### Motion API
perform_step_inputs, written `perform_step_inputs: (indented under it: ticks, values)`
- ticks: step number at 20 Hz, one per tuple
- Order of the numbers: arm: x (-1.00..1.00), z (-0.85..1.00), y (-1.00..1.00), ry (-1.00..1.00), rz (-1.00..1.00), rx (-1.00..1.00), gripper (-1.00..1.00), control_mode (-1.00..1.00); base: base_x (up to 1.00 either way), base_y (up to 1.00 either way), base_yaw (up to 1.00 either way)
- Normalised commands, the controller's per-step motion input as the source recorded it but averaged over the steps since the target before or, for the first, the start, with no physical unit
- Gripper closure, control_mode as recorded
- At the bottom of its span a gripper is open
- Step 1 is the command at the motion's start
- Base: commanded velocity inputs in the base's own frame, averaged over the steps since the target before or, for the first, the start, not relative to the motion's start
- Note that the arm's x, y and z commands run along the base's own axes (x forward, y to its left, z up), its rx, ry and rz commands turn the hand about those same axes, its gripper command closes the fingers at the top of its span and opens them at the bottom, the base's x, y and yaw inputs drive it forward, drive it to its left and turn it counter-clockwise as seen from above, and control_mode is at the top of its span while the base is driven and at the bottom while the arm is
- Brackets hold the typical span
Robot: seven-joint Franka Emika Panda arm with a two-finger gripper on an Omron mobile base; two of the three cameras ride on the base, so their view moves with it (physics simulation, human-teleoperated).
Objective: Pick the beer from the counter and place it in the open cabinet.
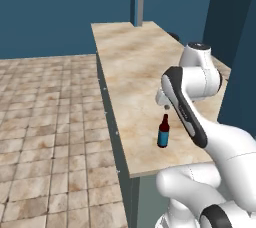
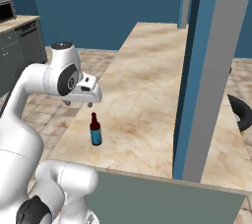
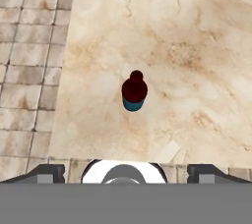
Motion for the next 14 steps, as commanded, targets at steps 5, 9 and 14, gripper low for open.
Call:
perform_step_inputs:
  ticks: [5, 9, 14]
  values:
    - [-0.14, -0.45, 0.00, 0.00, 0.00, 0.00, -1.00, -1.00, 0.00, 0.00, 0.00]
    - [0.00, -0.40, 0.00, 0.00, 0.00, -0.01, -1.00, -1.00, 0.00, 0.00, 0.00]
    - [0.00, -0.35, 0.00, -0.04, 0.00, -0.03, -1.00, -1.00, 0.00, 0.00, 0.00]
